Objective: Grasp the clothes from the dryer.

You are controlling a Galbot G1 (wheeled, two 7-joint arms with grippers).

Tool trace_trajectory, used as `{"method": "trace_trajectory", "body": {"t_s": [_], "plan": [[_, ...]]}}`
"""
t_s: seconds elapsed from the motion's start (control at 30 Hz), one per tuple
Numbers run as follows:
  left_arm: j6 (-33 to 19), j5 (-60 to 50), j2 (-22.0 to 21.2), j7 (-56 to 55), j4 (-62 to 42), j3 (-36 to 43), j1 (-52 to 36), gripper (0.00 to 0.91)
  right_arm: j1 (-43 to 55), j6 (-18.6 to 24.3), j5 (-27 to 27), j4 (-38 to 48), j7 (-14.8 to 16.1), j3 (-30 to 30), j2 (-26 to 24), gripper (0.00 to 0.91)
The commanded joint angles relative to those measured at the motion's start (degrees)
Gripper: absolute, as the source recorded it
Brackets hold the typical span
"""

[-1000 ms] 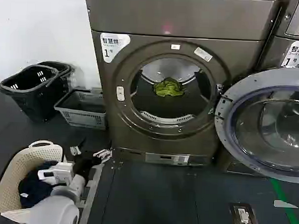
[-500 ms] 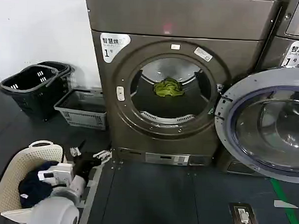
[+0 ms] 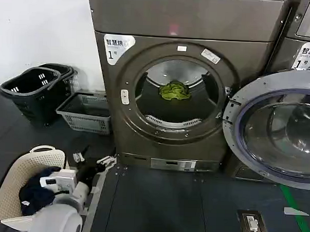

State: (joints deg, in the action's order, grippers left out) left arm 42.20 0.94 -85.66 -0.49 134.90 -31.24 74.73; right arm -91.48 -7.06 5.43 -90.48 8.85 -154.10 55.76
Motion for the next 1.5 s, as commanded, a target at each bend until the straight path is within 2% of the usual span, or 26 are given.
{"method": "trace_trajectory", "body": {"t_s": [0.03,1.5], "plan": [[2.8,-0.01,-0.01,0.03,0.19,0.02,0.21,0.907,-0.01,0.44,-0.09,0.12,-0.02,0.0,0.04,0.907],[2.8,0.14,-0.12,-0.21,-0.26,0.22,0.0,0.907,0.1,0.83,-0.2,0.82,0.13,-0.26,0.14,0.907]]}}
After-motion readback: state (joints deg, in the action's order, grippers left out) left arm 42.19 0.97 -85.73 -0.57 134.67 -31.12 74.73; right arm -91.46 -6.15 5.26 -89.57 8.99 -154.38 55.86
